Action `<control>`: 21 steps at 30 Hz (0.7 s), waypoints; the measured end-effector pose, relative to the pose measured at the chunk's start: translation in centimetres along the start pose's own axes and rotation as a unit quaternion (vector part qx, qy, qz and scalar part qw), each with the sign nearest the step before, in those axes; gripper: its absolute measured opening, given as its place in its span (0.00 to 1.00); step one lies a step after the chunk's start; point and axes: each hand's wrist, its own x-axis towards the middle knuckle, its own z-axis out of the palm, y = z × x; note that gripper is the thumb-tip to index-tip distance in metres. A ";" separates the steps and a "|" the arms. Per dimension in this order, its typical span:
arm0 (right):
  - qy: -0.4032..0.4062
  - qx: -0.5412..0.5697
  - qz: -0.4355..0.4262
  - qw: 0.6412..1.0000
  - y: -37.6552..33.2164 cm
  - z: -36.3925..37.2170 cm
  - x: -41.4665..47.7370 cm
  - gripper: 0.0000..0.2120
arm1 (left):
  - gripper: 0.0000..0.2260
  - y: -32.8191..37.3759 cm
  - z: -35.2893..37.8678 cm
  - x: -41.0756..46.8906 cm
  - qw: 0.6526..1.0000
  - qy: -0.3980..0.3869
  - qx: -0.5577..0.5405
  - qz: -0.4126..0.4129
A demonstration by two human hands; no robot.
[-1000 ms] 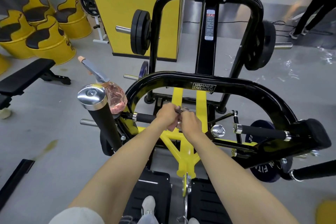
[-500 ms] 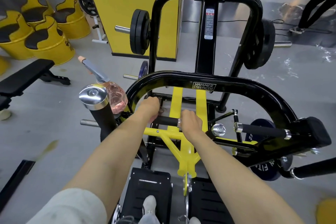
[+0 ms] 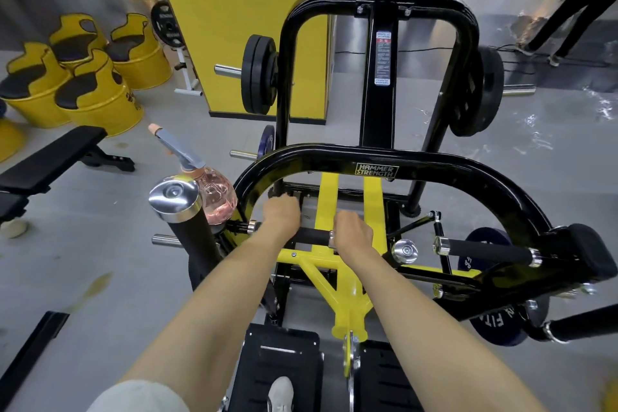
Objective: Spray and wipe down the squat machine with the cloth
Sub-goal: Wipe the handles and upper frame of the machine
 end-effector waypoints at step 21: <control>0.026 0.024 -0.006 0.999 0.2 0.1 -1.6 0.10 | 0.13 4.2 3.7 -6.0 0.934 0.167 -0.308 0.063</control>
